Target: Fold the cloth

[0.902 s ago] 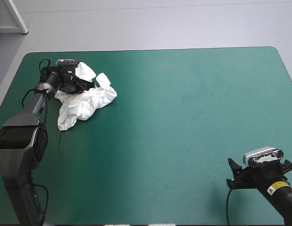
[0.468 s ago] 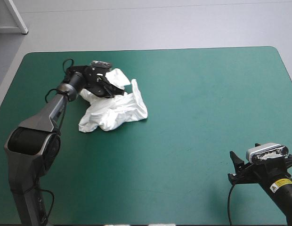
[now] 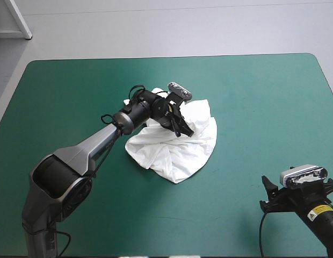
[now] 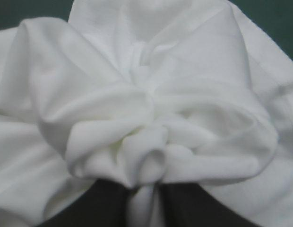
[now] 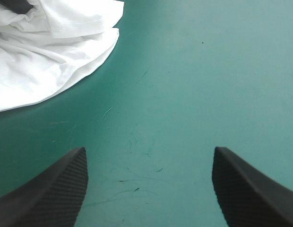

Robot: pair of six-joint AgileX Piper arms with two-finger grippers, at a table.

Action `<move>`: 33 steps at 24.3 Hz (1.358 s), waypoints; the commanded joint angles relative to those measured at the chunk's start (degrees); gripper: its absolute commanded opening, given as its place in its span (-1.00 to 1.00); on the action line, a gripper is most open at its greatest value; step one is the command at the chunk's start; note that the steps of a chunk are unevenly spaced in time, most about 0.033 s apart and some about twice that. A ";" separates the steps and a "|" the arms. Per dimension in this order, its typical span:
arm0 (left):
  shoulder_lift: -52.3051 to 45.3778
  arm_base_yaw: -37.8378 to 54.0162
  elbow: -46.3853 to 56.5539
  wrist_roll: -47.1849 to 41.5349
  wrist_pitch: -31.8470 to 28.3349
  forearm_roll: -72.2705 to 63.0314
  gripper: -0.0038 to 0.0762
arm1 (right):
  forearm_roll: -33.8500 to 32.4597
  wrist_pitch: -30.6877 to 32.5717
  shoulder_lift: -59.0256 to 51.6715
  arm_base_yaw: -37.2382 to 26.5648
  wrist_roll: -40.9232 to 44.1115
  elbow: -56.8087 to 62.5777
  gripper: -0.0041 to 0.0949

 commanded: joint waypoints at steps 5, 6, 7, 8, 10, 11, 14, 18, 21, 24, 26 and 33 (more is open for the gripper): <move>-4.00 -1.20 -1.51 -0.60 -4.28 2.36 -0.54 | -0.05 -2.19 0.54 0.11 -0.13 -2.13 0.47; -4.00 -1.20 -1.51 -0.60 -4.43 2.74 -0.39 | -0.05 -2.03 0.54 0.11 -0.13 -2.13 0.47; -4.00 -1.20 -1.55 -0.60 -4.43 2.62 -0.16 | -0.05 -1.63 0.54 0.11 -0.13 -2.13 0.47; -4.00 -1.09 -1.55 -0.60 -4.43 2.48 0.11 | -0.05 -1.36 0.54 0.11 -0.13 -2.13 0.47; -4.00 -1.09 -1.55 -0.85 -4.31 2.48 0.60 | -0.05 -0.76 0.54 0.11 -0.13 -2.13 0.47; -4.11 -1.09 -1.55 -0.85 -4.31 2.48 0.73 | -0.05 -0.59 0.54 0.11 -0.13 -2.13 0.47; -4.84 -1.09 -2.43 -2.72 -4.44 2.89 0.86 | -0.05 -0.08 0.54 0.11 -0.13 -2.13 0.47; -7.79 -0.99 -6.08 -2.75 -4.33 4.65 0.77 | 1.83 1.18 0.54 0.11 -0.50 -2.56 0.47; -12.02 -0.49 -10.04 -4.17 -2.76 9.70 0.76 | 4.29 5.35 2.57 0.11 -1.57 -5.21 0.47; -15.81 3.14 -10.16 -4.84 1.27 15.66 0.76 | 5.51 7.62 7.19 0.11 -1.24 -8.77 0.47; -15.79 8.35 -10.07 -5.41 5.64 14.51 0.76 | 6.60 7.84 8.82 0.11 -1.24 -10.33 0.47; -12.87 29.19 -6.97 -1.51 4.69 -7.71 0.76 | 12.71 11.52 10.95 0.11 -5.65 -12.33 0.47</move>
